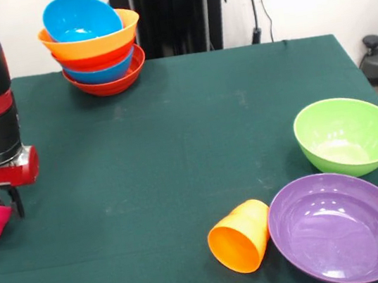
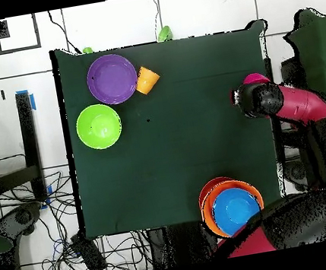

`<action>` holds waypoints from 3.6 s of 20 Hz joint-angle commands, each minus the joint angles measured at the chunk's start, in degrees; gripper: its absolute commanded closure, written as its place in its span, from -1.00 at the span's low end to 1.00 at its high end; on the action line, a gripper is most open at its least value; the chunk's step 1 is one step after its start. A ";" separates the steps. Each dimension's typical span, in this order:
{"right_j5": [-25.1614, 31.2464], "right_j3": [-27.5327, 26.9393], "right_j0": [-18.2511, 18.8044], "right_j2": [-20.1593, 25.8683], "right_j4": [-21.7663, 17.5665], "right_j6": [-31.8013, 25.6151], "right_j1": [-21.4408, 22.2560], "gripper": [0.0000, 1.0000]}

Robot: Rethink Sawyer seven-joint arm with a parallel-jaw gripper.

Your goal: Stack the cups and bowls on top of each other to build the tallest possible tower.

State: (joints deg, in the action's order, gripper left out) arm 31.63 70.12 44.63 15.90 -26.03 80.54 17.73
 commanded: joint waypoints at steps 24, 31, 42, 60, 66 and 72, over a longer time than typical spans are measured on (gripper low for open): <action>15.43 6.56 -9.32 -14.39 -5.65 -2.71 8.26 1.00; 18.46 12.72 -15.39 -21.73 -9.20 -2.81 13.66 1.00; 28.17 15.38 -21.57 -27.01 -11.03 -6.07 18.78 1.00; 38.68 15.91 -24.53 -24.38 -2.12 3.26 19.47 1.00; 33.67 23.62 -27.31 -26.39 -0.06 8.53 22.55 1.00; 29.50 27.60 -29.44 -27.08 2.68 14.35 21.90 1.00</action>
State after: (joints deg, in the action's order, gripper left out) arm 66.48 90.37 17.82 -13.97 -26.68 80.98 40.22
